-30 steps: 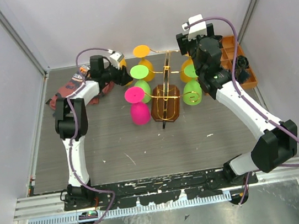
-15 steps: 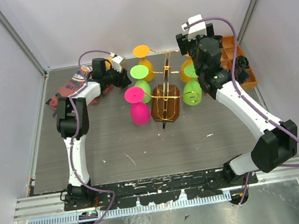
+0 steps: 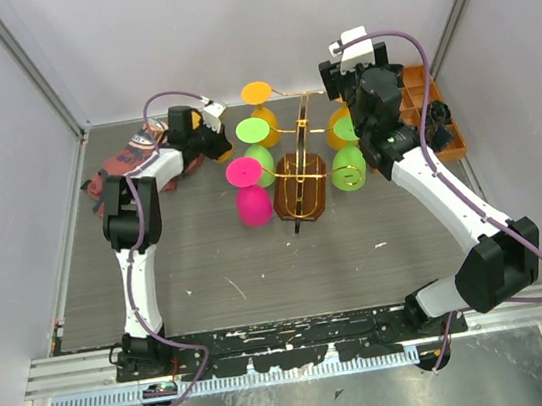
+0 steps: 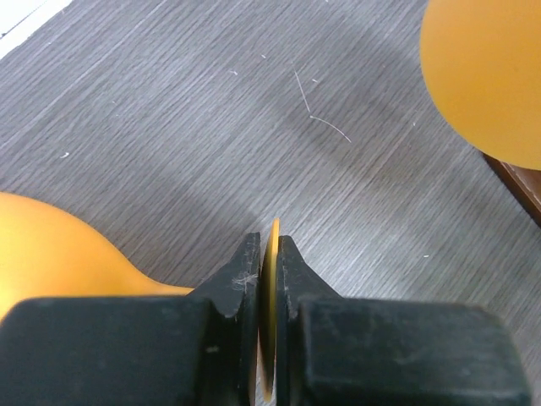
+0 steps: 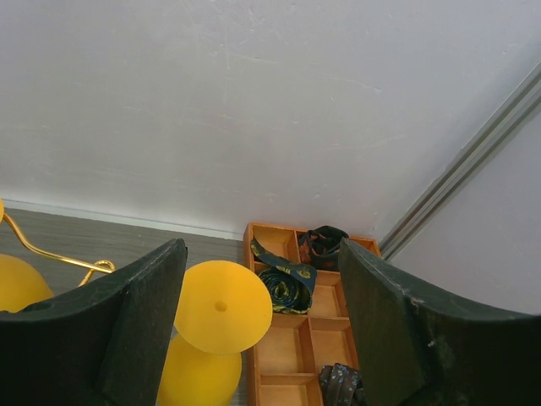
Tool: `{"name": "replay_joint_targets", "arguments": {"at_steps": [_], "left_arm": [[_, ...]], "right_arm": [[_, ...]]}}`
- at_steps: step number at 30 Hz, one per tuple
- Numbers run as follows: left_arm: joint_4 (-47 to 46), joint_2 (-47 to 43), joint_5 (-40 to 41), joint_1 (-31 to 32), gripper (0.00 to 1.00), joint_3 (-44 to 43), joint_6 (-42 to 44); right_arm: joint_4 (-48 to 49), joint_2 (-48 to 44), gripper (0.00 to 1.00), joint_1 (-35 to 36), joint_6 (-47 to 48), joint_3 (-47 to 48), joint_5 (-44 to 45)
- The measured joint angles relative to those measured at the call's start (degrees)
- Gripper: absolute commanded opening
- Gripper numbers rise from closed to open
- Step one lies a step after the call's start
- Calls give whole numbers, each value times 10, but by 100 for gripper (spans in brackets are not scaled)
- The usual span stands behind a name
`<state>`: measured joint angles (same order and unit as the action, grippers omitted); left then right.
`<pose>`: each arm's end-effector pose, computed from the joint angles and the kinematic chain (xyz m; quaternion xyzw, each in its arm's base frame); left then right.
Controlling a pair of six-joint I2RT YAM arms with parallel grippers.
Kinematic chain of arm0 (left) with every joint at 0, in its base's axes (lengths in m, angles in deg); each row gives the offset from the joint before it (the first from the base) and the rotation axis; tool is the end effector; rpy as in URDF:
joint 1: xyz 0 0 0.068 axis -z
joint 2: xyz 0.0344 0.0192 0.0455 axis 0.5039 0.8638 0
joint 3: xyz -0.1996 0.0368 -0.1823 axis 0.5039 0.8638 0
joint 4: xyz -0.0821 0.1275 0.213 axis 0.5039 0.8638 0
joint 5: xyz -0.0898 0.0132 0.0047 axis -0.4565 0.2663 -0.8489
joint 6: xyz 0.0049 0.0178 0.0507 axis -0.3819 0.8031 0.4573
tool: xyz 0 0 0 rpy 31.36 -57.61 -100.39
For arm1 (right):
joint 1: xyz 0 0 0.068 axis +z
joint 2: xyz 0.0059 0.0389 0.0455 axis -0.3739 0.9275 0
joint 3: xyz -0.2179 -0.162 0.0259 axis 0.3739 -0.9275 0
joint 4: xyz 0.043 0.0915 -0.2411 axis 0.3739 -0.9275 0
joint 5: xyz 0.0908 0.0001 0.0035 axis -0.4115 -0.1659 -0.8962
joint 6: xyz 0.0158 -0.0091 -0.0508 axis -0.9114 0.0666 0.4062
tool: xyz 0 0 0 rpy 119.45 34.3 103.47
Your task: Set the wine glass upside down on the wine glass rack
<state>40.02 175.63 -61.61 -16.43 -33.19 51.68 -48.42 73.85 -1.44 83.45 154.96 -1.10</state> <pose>0.5001 -0.1422 0.1645 0.3421 0.7897 -0.2313 0.4537 0.3117 0.1020 0.4208 -0.0907 0.6639 -0.1292 0.7310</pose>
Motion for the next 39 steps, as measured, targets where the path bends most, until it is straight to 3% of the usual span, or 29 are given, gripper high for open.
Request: {"name": "replay_joint_targets", "arguments": {"at_steps": [6,15,20,26,34,39], "left_arm": [[-1,-14,22,2,0,0,7],[20,-111,67,-12,0,1,-34],[1,-186,92,-39,0,-7,-134],[-19,-243,107,-64,0,-40,-270],[4,-289,119,-66,0,-119,-468],[45,-331,158,-78,0,-111,-577]], "right_arm": [[-1,0,78,0,-1,0,-1],[-16,0,78,0,-18,0,-7],[-18,0,79,0,-40,-1,-44],[43,-21,82,0,-61,-58,-150],[98,-22,85,0,-105,-62,-292],[212,-26,85,0,-140,-120,-375]]}}
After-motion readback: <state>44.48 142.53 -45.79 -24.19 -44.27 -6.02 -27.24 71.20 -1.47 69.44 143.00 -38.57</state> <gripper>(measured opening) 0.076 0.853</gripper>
